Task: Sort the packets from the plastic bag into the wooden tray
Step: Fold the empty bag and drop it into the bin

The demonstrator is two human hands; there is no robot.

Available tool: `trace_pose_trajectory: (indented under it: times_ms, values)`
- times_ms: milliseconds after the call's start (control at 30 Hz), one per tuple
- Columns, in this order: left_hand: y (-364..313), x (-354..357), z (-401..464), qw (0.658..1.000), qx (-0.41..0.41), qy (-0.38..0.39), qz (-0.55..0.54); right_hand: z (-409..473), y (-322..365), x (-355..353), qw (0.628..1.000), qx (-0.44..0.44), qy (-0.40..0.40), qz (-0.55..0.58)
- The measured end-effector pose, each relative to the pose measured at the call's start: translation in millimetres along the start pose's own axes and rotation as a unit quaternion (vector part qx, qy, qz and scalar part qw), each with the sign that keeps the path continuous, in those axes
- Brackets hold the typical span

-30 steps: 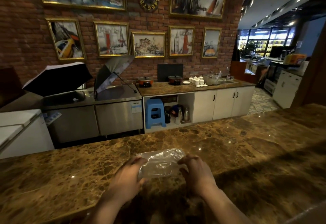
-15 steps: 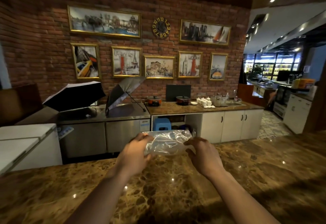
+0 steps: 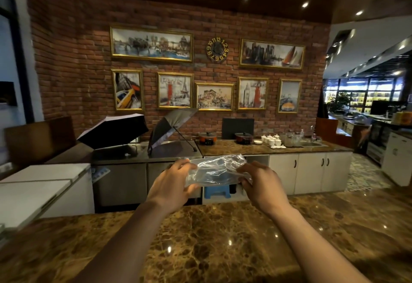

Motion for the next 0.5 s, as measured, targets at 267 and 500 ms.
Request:
trace_pose_trajectory:
  times_ms: [267,500]
  values:
    - [3,-16,-14,0.999,-0.027,-0.002,0.039,-1,8,7,0.999,-0.023,0.014,0.039]
    - [29,-36,-53,0.994,-0.070,-0.028,0.074,-3,44,29,0.995,-0.046,0.045,0.081]
Point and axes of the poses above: each hand's wrist, its own z-axis towards the middle knuckle, its own x-axis out of the palm, y = z × x, the point moved 1 cm from there along z, towards the middle knuckle, and after that the axes turned 2 degrees about -y, right-handed, at the moved point
